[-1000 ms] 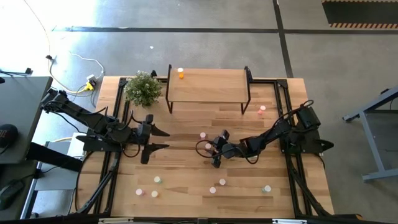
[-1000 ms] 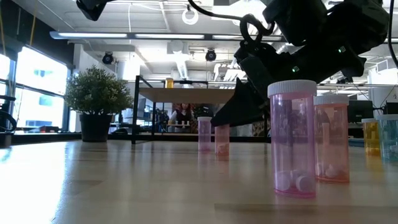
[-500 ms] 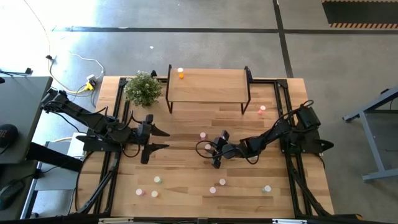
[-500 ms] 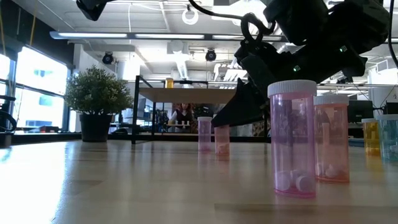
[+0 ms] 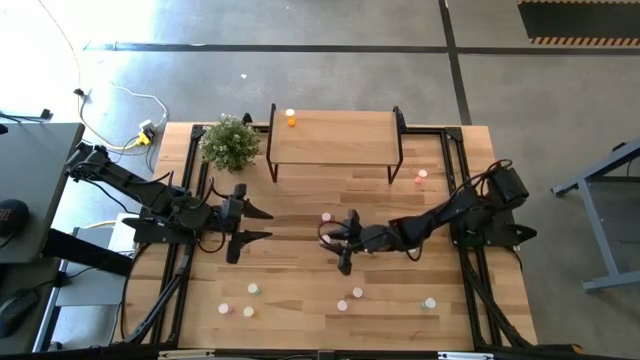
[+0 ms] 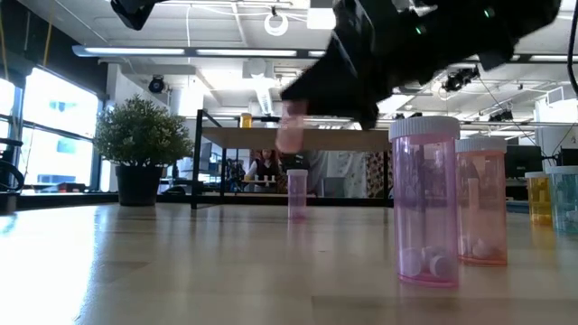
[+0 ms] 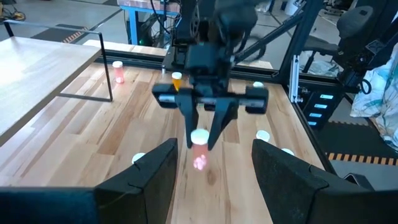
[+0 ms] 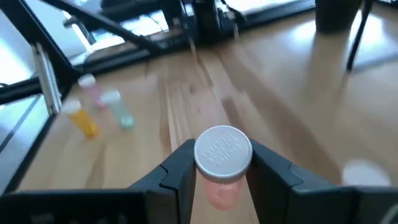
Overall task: Pick and place medicine bottles onto shelf by color
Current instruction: Put the middle pink pill bottle on the shelf
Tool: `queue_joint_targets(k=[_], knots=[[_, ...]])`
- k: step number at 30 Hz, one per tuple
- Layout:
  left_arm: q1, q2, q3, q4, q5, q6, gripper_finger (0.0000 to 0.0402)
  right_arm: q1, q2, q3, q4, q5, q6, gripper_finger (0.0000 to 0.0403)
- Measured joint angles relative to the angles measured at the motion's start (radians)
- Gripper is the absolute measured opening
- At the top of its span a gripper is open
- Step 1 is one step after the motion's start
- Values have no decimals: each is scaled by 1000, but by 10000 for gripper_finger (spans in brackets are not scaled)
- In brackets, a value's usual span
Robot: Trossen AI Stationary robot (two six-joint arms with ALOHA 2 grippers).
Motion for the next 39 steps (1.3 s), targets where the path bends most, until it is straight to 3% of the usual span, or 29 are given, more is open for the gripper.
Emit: queue_joint_targets(k=[14,21,39], knots=[[0,0,0,1,0,0,196,-184,-62,358,-478,-104,-272,113],[0,0,0,1,1,-3,196,-306,-62,415,-493,-203,-348,113],[0,0,0,1,1,0,196,-650,-62,490,-524,-329,-441,113]])
